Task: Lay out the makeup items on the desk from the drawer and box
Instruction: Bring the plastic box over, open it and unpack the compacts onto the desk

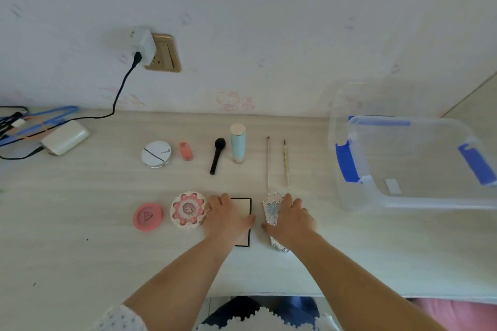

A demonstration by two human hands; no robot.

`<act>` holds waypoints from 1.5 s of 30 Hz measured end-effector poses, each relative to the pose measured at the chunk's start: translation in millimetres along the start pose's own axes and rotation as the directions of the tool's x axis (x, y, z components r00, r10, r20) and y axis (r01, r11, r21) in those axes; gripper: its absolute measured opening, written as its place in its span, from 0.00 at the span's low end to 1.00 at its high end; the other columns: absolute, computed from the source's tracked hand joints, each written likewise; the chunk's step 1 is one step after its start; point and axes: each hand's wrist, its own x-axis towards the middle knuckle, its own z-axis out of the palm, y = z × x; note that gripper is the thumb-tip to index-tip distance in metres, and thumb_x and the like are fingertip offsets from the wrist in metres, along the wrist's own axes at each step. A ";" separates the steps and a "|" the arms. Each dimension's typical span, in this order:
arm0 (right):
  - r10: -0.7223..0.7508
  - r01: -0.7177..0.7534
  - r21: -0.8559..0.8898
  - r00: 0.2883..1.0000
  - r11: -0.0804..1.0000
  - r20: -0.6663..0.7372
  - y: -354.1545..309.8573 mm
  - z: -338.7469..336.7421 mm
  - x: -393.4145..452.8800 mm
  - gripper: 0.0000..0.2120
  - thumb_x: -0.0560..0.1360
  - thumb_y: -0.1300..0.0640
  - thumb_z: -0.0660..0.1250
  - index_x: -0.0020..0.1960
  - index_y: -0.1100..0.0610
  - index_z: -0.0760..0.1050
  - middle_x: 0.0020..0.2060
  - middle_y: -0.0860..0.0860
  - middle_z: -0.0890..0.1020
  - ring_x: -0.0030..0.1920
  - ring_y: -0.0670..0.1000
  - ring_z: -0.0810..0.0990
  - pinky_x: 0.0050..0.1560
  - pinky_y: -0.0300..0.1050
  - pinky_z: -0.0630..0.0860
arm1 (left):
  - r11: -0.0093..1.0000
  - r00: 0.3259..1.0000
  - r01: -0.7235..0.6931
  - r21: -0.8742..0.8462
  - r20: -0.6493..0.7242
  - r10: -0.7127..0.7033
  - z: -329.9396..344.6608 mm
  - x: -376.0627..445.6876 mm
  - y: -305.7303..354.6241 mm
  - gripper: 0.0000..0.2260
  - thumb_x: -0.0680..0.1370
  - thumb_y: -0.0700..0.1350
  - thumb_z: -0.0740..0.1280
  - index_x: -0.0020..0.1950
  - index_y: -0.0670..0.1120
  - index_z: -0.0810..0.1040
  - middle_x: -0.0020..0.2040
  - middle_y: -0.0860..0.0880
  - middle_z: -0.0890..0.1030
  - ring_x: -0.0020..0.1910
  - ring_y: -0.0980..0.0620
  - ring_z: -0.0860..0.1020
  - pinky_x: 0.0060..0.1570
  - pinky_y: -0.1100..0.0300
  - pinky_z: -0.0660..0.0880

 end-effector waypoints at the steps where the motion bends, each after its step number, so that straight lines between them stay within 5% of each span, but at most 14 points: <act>1: -0.005 0.005 -0.010 1.000 1.000 0.002 -1.1 -0.5 1.3 0.50 0.68 0.31 0.62 0.75 0.59 0.43 0.62 0.55 0.66 0.59 0.56 0.72 0.43 0.46 0.69 | 1.000 1.000 0.002 0.004 0.003 -0.002 0.2 0.9 -0.1 0.37 0.68 0.61 0.69 0.67 0.41 0.62 0.65 0.42 0.63 0.67 0.39 0.65 0.59 0.52 0.68; 9: -0.033 0.031 -0.060 0.999 0.998 -0.036 -5.8 -5.8 8.3 0.52 0.69 0.28 0.58 0.75 0.56 0.34 0.61 0.55 0.67 0.54 0.55 0.76 0.36 0.45 0.68 | 0.999 0.999 -0.014 0.033 -0.049 0.016 1.8 13.7 2.7 0.34 0.70 0.61 0.69 0.65 0.40 0.63 0.65 0.42 0.63 0.67 0.39 0.62 0.62 0.51 0.67; 15: -0.057 0.051 -0.080 0.996 0.995 -0.064 0.5 -9.9 12.6 0.50 0.70 0.28 0.54 0.76 0.55 0.35 0.60 0.54 0.68 0.55 0.54 0.74 0.39 0.44 0.68 | 1.000 0.998 0.003 -0.004 -0.064 -0.004 1.1 17.4 2.8 0.34 0.71 0.60 0.68 0.68 0.41 0.62 0.66 0.43 0.62 0.67 0.40 0.63 0.62 0.51 0.67; 18: -0.107 0.103 -0.042 0.988 0.994 -0.114 8.6 -20.1 9.5 0.47 0.71 0.29 0.55 0.76 0.55 0.36 0.62 0.54 0.67 0.60 0.54 0.70 0.45 0.45 0.71 | 0.987 0.997 -0.032 -0.157 -0.067 0.021 -3.7 14.5 0.4 0.33 0.74 0.57 0.67 0.72 0.43 0.60 0.70 0.43 0.61 0.70 0.42 0.61 0.66 0.51 0.62; 24: -0.243 0.327 0.299 0.927 0.896 -0.287 24.3 -62.9 -8.0 0.36 0.74 0.39 0.62 0.75 0.49 0.50 0.65 0.49 0.68 0.64 0.51 0.69 0.58 0.46 0.70 | 0.784 0.968 -0.252 -0.567 -0.139 0.210 -42.6 5.0 35.4 0.16 0.76 0.47 0.67 0.63 0.48 0.73 0.60 0.53 0.75 0.59 0.57 0.73 0.59 0.62 0.67; 28: -0.322 0.477 0.305 0.838 0.824 -0.441 25.7 -94.0 -22.9 0.30 0.75 0.43 0.63 0.73 0.48 0.58 0.64 0.47 0.70 0.65 0.48 0.70 0.59 0.44 0.71 | 0.634 0.923 -0.379 -0.674 -0.221 0.316 -75.5 -3.0 84.1 0.06 0.76 0.45 0.67 0.52 0.55 0.77 0.47 0.60 0.80 0.47 0.66 0.78 0.47 0.74 0.70; 32: -0.312 0.537 0.303 0.771 0.787 -0.556 54.5 -133.5 -27.4 0.28 0.74 0.45 0.64 0.72 0.47 0.60 0.63 0.46 0.72 0.64 0.45 0.71 0.58 0.41 0.70 | 0.529 0.865 -0.492 -0.692 -0.318 0.389 -96.9 -8.9 135.1 0.08 0.76 0.43 0.68 0.47 0.58 0.78 0.44 0.59 0.82 0.43 0.67 0.79 0.43 0.77 0.71; 45: -0.247 0.486 0.260 0.752 0.835 -0.611 211.6 -212.7 28.8 0.26 0.75 0.45 0.62 0.72 0.45 0.60 0.65 0.42 0.69 0.65 0.42 0.68 0.58 0.33 0.63 | 0.635 0.859 -0.509 -0.581 -0.307 0.408 -69.9 11.2 266.5 0.05 0.77 0.43 0.67 0.48 0.54 0.78 0.45 0.58 0.81 0.43 0.63 0.78 0.42 0.76 0.70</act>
